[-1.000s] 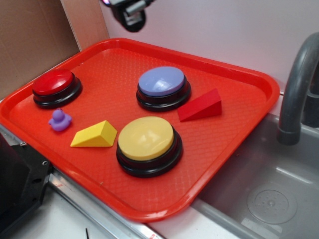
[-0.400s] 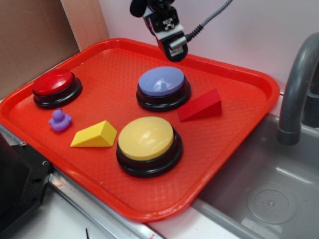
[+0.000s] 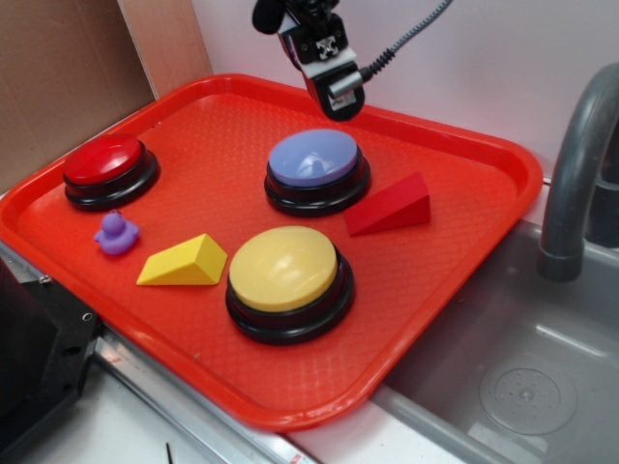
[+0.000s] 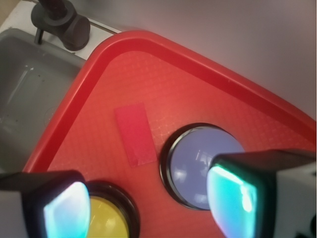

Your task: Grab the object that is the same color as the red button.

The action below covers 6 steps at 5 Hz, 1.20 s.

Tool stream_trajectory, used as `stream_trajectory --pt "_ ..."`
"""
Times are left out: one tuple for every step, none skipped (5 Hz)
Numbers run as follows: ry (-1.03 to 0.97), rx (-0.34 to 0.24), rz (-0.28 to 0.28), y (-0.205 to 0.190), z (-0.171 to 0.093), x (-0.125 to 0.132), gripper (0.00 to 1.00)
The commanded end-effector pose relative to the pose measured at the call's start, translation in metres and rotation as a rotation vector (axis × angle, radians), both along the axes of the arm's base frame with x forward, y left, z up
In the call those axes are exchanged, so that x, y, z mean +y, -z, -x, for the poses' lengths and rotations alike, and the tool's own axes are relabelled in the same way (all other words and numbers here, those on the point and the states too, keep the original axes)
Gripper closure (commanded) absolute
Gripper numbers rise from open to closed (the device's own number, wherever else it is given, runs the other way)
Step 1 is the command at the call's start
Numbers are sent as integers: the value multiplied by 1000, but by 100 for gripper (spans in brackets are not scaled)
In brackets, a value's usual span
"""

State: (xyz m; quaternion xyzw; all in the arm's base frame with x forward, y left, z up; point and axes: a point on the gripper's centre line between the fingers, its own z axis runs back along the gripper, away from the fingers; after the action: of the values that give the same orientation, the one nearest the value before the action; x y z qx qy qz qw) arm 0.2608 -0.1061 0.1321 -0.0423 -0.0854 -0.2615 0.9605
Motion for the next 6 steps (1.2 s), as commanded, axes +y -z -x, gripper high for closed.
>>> stream_trajectory --pt "160 -39 -79 11 -28 -36 0" --pt "170 -46 -47 25 -29 -38 0" --pt "166 -81 -47 38 -31 -40 0" --pt "154 -83 -52 48 -33 -42 0" --pt "134 -80 -61 56 -33 -46 0" --pt "146 -85 -51 64 -34 -52 0"
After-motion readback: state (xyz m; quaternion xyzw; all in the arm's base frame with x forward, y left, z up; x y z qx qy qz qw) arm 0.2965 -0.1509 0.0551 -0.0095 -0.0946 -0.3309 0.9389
